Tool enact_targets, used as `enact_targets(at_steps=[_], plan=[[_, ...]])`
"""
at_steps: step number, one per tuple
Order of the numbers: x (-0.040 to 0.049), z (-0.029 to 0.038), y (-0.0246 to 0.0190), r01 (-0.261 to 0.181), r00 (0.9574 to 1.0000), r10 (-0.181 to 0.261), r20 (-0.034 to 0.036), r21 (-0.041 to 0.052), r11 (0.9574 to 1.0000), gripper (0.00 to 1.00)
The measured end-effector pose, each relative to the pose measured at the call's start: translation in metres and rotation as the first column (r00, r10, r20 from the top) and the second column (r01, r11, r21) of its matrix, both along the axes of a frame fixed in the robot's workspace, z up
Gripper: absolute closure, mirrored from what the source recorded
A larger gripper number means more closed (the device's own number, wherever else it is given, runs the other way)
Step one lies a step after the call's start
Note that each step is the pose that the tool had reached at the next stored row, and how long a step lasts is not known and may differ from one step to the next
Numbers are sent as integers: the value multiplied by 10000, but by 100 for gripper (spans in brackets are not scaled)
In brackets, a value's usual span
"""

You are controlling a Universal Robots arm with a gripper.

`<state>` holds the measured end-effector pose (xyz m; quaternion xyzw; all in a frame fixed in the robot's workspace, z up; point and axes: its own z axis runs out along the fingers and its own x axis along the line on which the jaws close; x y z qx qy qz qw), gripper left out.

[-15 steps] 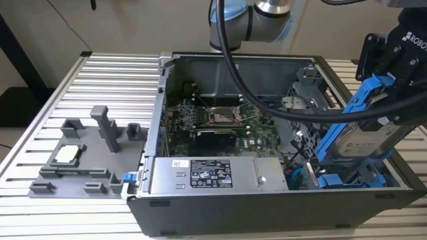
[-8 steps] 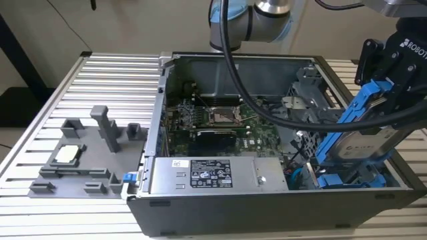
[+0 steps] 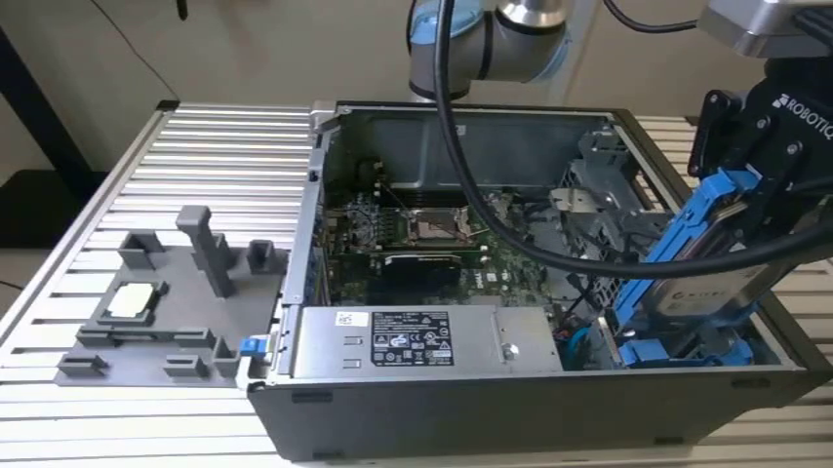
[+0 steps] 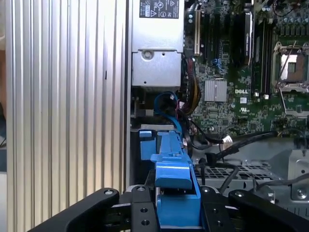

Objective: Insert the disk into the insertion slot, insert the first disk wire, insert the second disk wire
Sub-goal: 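Insert the disk into the insertion slot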

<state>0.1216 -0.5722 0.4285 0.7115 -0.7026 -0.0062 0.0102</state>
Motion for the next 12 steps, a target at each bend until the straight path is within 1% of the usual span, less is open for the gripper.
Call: enact_targets(at_steps=[5,7,9,12], plan=[[7,-71,0,-11,10000,11,-2,0,10000,67],[10,-95,0,-11,10000,11,-18,0,10000,67],[15,-111,0,-12,10000,12,-41,1,10000,67],[33,-123,0,-11,10000,11,-49,0,10000,67]])
